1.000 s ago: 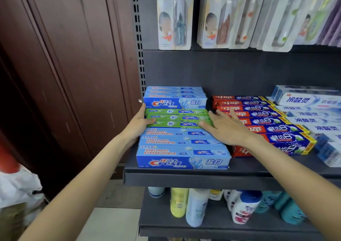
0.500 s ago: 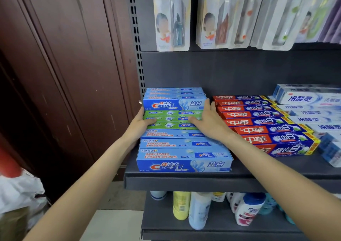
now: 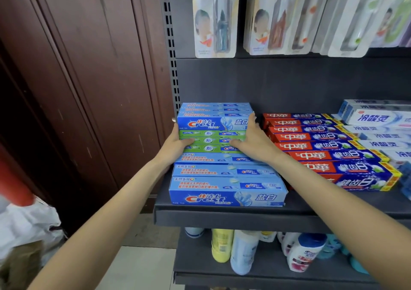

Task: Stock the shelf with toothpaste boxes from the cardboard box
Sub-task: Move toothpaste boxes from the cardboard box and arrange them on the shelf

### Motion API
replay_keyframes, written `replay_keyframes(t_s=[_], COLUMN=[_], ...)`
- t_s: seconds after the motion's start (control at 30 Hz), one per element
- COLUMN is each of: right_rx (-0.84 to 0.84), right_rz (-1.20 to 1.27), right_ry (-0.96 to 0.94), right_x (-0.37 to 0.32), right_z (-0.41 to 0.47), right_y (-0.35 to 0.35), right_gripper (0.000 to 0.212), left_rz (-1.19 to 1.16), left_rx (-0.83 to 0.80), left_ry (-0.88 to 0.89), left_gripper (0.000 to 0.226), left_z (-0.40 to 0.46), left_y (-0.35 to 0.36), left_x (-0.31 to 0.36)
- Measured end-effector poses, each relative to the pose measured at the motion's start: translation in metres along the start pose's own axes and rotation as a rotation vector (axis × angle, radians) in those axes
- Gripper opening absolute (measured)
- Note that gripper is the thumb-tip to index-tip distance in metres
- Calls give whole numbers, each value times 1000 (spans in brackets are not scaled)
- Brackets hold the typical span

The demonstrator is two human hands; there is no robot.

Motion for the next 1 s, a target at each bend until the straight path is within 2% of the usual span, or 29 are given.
replay_keyframes(t_s=[0.07, 0.1, 0.17, 0.23, 0.27, 0.33, 0.37, 0.43, 0.6, 0.83, 1.0], right_rx=[19, 28, 11, -75, -139, -263, -306, -319, -276, -220, -227], right_rz=[-34, -50, -95, -156, -184, -292, -385, -533, -449, -371, -502], right_ry=[-45, -91, -224, -344, -376, -398, -411, -445, -375, -396, -377], right_x=[-7, -10, -12, -8, -5, 3, 7, 10, 0, -5, -7], right_z=[-12, -21, -48, -81, -96, -117, -121, -122, -119, -117, -116], right_y=[-7, -13, -26, -35, -37, -34, -30, -21, -12, -4, -2], right_gripper=[97, 92, 82, 85, 91, 103, 106, 105, 89, 83, 86], left_rz=[148, 260, 468, 562, 617, 774, 825, 863, 866, 855, 917], left_rx=[78, 134, 185, 43, -55, -205, -248, -274, -267, -222, -256], left_ry=[44, 117, 298, 415, 416, 322, 295, 279, 294, 317, 304], left_gripper=[30, 31, 53, 71, 87, 118, 124, 125, 118, 131, 126], left_z=[-13, -21, -40, -62, -71, -84, -86, -86, -77, -77, -79], left_y=[1, 0, -10, -16, -17, -15, -12, -3, -6, -17, -14], left_x=[13, 18, 23, 21, 17, 7, 2, -3, -7, -12, -8])
Point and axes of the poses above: each hand's wrist, its own z-axis towards the middle knuckle, its own y-axis out of the palm, x = y × z, the point moved 2 cm from there along z, towards the middle knuckle, and after that the axes turned 3 degrees about x, right-handed, at the moved point
